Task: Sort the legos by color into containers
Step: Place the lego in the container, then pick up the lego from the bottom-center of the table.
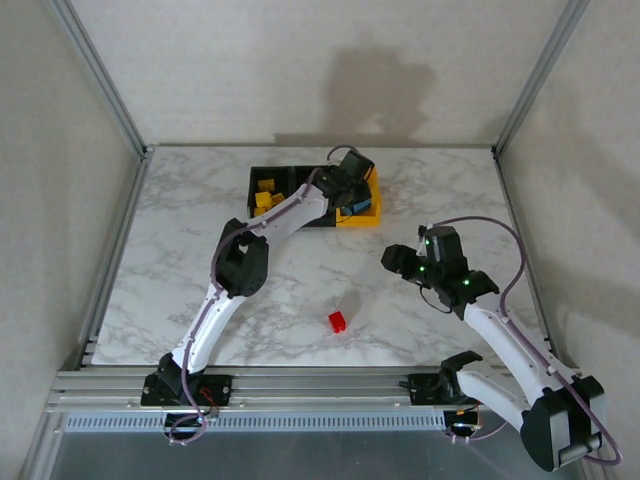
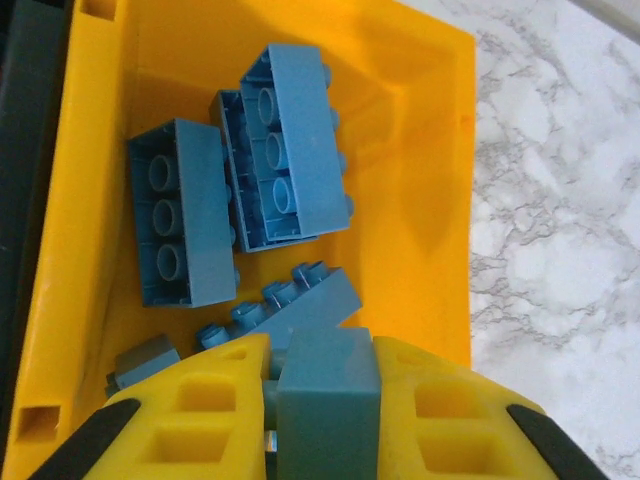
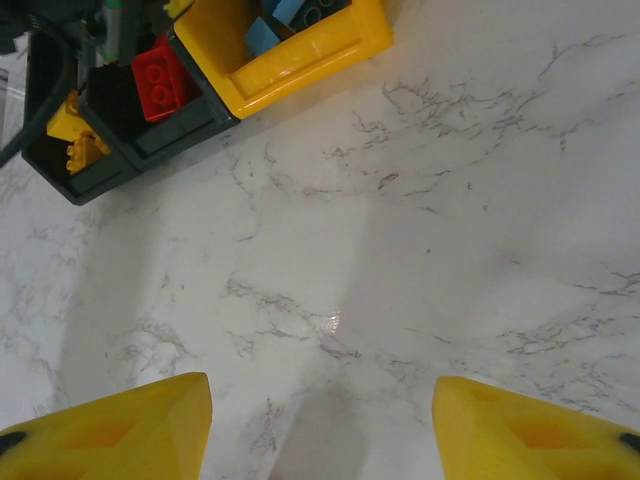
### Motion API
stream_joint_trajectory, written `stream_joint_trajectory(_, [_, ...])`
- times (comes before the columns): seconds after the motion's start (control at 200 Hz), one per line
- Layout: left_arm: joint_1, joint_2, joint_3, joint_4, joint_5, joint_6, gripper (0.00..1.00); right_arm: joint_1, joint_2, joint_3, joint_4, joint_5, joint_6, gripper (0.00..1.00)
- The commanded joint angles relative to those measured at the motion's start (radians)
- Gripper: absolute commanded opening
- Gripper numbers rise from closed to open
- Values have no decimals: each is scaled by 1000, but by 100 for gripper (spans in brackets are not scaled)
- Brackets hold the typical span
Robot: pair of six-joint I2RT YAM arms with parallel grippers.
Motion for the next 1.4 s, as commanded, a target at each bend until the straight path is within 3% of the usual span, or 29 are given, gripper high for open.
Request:
stream_joint_trajectory(0.0, [19, 20, 42, -46, 0, 24, 26, -9, -28, 5, -22, -3, -5, 60])
stream_joint_trajectory(0.065, [22, 17, 45, -41, 0, 24, 37, -9, -29, 8, -21, -5, -4, 60])
stream_joint_trajectory(0.205, [23, 2, 48, -34, 3, 29, 48, -10, -13, 12, -10, -13, -4, 60])
stream_joint_trajectory(0.461, [12, -96, 7, -25, 46, 48, 50, -10, 41, 37, 15, -29, -23, 60])
stream_joint_trajectory(0.706, [-15, -298, -179, 6, 90, 100, 54, -10, 78, 89, 31, -55, -76, 63])
stream_joint_trajectory(0.841, [-21, -448, -372, 60, 111, 111, 54, 12, 106, 118, 2, -68, -119, 65])
stream_joint_trajectory(1.051, [-9, -743, -809, 183, 201, 101, 58, 136, 137, 126, -28, -37, -175, 68])
stream_joint_trajectory(1.232, [6, -1001, -1168, 176, 266, 88, 59, 295, 180, 108, -31, 48, -197, 68])
stream_joint_trajectory(1.397, [17, -1186, -1370, 90, 300, 90, 61, 419, 259, 113, -39, 100, -194, 66])
